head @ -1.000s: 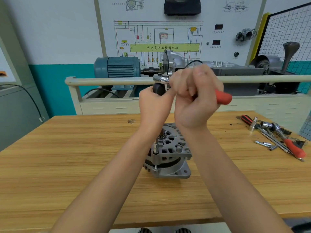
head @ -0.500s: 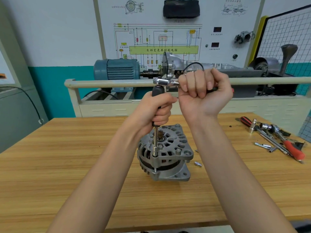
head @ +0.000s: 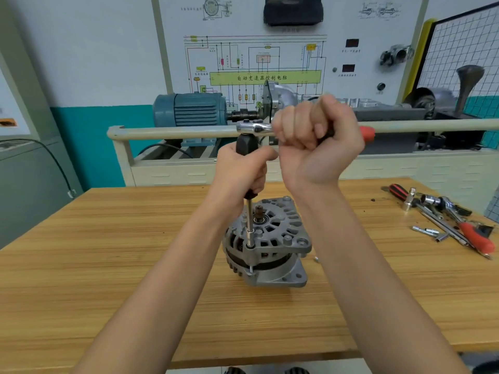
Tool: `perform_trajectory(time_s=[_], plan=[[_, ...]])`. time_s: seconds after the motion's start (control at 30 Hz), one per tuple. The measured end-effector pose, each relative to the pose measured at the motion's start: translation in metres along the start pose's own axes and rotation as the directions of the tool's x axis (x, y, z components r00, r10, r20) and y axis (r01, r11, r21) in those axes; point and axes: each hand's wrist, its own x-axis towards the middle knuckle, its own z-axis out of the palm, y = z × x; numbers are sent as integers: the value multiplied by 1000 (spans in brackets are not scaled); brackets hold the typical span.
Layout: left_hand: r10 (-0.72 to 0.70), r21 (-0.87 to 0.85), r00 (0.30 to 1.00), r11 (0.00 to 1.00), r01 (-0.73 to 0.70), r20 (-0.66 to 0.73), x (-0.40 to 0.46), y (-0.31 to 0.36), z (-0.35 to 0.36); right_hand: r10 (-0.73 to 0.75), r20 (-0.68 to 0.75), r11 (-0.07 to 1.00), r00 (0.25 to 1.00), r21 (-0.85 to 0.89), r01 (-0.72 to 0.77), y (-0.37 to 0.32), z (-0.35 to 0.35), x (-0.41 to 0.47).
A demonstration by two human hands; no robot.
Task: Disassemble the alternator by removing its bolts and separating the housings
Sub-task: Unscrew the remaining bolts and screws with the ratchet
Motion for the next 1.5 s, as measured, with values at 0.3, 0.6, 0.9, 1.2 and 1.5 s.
perform_trajectory(time_s=[0.3, 0.6, 0.9, 1.2, 1.5], plan=[[-130, -136, 884, 968, 212, 450, 12, 9, -11, 318, -228, 859, 920, 479, -179, 2, -19, 17], [130, 306, 967, 950, -58, -220, 4, 1, 15, -374, 205, 772, 904, -472, 426, 19, 21, -25], [-58, -102, 950, 990, 93, 307, 6, 9, -13, 174, -109, 951, 979, 277, -138, -1, -7, 7], [-136, -31, 949, 988, 151, 284, 6, 10, -6, 191, -191, 934, 963, 337, -119, -1, -9, 4], [163, 321, 947, 944, -68, -278, 0, 2, 19, -372, 144, 809, 917, -433, 397, 16, 18, -25]])
